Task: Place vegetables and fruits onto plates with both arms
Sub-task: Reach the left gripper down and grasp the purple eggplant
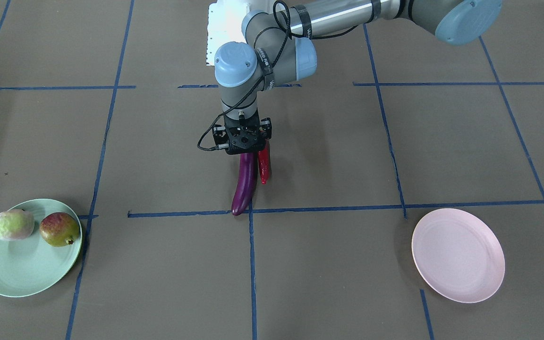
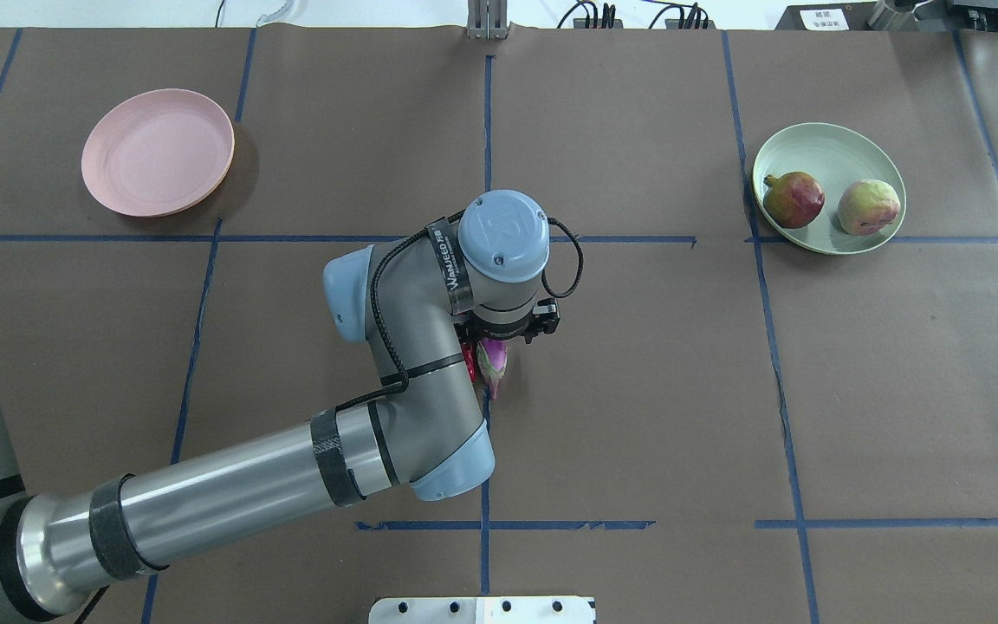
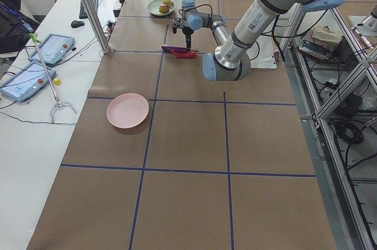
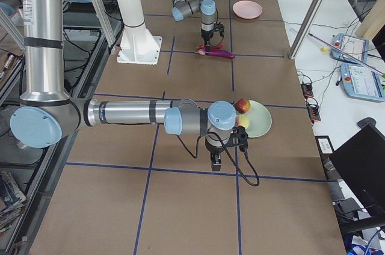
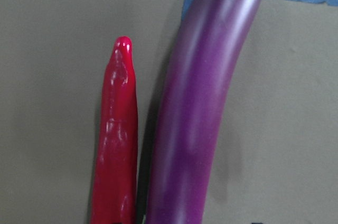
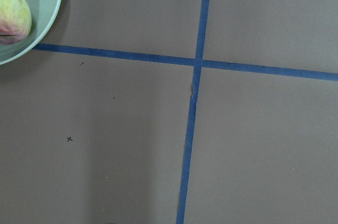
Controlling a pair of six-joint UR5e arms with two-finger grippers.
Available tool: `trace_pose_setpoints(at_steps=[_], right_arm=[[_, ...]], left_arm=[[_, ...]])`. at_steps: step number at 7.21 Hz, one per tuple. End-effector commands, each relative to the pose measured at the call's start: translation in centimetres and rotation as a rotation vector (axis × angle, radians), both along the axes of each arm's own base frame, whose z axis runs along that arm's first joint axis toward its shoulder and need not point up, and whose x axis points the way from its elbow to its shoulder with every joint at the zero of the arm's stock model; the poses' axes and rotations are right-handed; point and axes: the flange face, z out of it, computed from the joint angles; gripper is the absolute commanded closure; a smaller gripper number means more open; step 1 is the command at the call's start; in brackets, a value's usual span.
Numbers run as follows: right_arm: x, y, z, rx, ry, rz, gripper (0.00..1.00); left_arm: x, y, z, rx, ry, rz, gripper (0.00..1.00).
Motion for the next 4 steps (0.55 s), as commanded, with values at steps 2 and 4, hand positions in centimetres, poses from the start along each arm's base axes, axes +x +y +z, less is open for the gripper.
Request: trace_pose_setpoints(at_steps=[2, 4], right_arm=[[0.0, 0.1, 0.1, 0.000, 0.000, -0.001, 0.00], [0.0, 0.1, 0.1, -0.002, 0.000, -0.001, 0.00]], left_arm=[[0.2, -0.1, 0.1, 0.011, -0.012, -0.007, 0.94], [-1.4, -1.5, -1.1, 0.037, 0.005, -0.045, 1.00]])
